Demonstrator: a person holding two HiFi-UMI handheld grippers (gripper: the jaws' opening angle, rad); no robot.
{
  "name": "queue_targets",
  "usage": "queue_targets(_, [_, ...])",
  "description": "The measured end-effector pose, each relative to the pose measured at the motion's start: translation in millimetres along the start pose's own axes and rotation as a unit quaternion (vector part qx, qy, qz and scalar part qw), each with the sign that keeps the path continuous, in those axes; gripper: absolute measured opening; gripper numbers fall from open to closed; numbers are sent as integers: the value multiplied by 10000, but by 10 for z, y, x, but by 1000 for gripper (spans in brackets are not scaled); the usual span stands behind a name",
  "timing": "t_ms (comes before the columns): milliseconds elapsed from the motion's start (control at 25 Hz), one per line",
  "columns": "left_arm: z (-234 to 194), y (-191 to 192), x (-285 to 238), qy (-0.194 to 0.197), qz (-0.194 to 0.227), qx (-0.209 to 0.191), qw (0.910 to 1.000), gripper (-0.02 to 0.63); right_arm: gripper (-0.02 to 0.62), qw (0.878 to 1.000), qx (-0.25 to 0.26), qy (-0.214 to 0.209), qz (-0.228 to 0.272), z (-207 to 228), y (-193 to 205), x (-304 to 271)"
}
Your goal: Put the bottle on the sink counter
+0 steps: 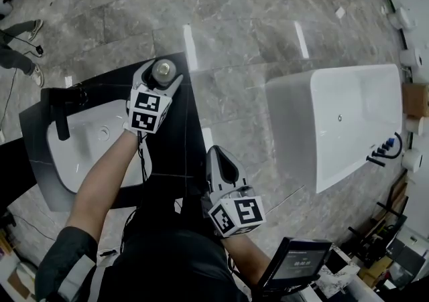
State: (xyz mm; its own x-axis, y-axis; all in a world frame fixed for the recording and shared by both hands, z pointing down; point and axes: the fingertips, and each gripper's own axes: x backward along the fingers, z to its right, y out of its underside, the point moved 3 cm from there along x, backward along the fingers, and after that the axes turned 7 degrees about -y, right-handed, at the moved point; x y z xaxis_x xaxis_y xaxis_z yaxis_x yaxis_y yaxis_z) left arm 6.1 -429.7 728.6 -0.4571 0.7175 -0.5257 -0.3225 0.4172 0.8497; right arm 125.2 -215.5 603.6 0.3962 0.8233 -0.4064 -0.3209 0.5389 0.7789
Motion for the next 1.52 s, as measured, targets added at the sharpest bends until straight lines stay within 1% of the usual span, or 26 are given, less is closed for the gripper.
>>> queue_targets(240, [11, 48, -46, -78, -54, 125, 9999, 334, -5, 10000, -71, 20, -14, 33, 53, 21])
queue_targets(400, [20, 50, -66, -122, 26, 50, 9999, 334, -5, 9999, -134, -25, -50, 27, 115, 44])
queue_targets(520, [44, 42, -55, -130, -3, 58, 9999, 336, -5, 9999, -135, -34, -51, 13, 119, 65])
queue_targets(720, [59, 75, -51, -133, -147, 70, 9998, 337, -5, 10000, -86, -42, 18, 8, 32, 86])
queue_targets(840, [51, 107, 36, -145, -280, 239, 9992, 356, -5, 10000, -68, -57, 24, 1, -17, 120])
queue_targets(920, [10, 127, 159, -188, -340, 399, 9984, 359, -5, 9999, -75, -100, 31, -11, -18, 129])
queue_targets(1040, [-29, 171, 410, -204, -401, 523, 9976, 359, -5, 9998, -97, -182, 37, -41, 3, 148])
queue_targets(1160, [-55, 193, 729, -157, -321, 654, 9972, 359, -5, 9996, -80, -277, 56, -104, 22, 145])
queue_targets(1280, [-24, 173, 1105, -109, -230, 875, 9958, 359, -5, 9992, -43, -379, 77, -172, 27, 149])
queue_targets(1400, [148, 174, 1485, 151, -224, 1003, 9946, 357, -5, 9988, -10, -466, 114, -253, 26, 185])
queue_targets(1520, [419, 183, 1843, 561, -183, 859, 9946, 356, -5, 9983, 38, -570, 146, -346, 12, 230])
